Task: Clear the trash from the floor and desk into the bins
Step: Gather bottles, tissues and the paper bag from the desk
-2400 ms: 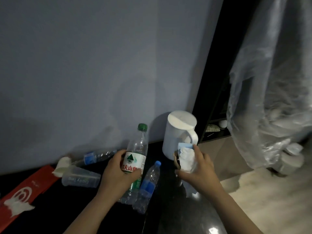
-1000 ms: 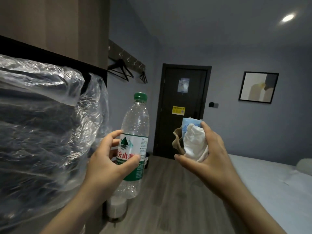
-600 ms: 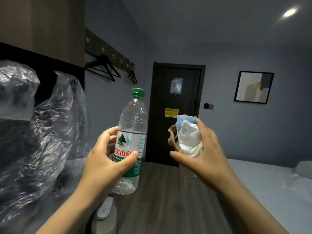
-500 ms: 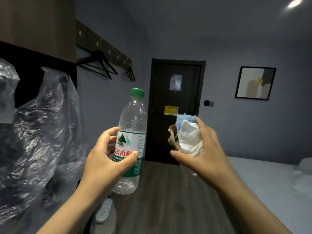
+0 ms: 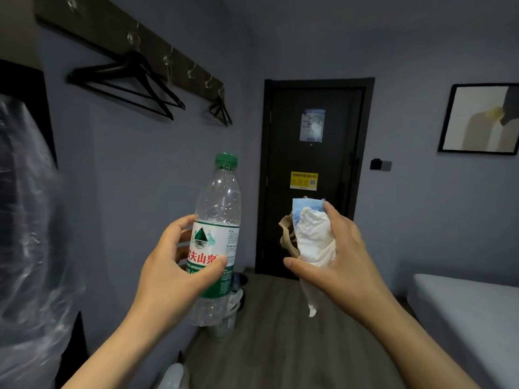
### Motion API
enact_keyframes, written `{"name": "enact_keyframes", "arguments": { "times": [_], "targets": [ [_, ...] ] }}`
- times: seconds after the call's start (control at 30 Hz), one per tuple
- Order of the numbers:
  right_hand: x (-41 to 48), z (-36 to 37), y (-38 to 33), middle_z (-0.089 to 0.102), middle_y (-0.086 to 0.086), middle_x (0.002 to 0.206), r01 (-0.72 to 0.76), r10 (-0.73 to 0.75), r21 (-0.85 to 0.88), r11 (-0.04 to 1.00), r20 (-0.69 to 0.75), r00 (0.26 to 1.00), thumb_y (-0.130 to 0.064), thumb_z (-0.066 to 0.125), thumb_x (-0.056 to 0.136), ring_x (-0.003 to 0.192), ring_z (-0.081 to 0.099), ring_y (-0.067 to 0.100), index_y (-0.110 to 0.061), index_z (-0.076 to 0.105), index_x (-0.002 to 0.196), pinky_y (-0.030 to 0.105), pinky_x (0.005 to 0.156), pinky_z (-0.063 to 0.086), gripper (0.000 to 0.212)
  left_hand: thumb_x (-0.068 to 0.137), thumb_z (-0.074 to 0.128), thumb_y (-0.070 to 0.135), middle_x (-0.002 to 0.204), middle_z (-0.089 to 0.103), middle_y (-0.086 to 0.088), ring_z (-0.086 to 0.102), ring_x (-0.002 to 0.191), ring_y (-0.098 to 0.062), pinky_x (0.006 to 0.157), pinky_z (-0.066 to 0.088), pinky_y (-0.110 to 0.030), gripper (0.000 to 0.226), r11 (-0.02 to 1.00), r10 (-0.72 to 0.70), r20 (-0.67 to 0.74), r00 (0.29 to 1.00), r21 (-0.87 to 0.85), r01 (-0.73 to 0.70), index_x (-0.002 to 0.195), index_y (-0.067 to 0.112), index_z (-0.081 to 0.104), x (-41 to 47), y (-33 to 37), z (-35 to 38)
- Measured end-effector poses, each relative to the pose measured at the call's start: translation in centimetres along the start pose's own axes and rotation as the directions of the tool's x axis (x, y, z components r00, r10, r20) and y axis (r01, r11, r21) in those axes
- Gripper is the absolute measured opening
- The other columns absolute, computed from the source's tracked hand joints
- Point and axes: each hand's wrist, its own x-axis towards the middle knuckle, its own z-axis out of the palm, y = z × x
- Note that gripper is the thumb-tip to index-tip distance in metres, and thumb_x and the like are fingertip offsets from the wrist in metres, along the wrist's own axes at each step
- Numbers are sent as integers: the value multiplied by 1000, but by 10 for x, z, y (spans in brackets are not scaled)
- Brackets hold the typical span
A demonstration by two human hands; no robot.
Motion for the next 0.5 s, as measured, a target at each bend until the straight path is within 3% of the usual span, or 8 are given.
{"name": "enact_keyframes", "arguments": {
  "times": [0.3, 0.5],
  "targets": [
    [147, 94, 84, 22, -19, 144, 25, -24, -19, 1000, 30, 999, -60, 75, 61, 134, 28, 11, -42, 8, 150, 39, 108, 38, 113, 61, 84, 35, 105, 58, 38, 58, 96, 13, 73, 44, -12, 66, 999, -30, -20, 999, -24, 30, 114, 53, 49, 131, -120, 54],
    [255, 163, 124, 24, -20, 143, 9, -7, -42, 999, 47, 999, -62, 73, 59, 133, 30, 10, -41, 9, 150, 36, 107, 38, 113, 55, 80, 40, 104, 61, 32, 62, 99, -1, 75, 49, -19, 65, 997, -63, -31, 998, -50, 62, 108, 60, 48, 243, -204, 69]
  ]
}}
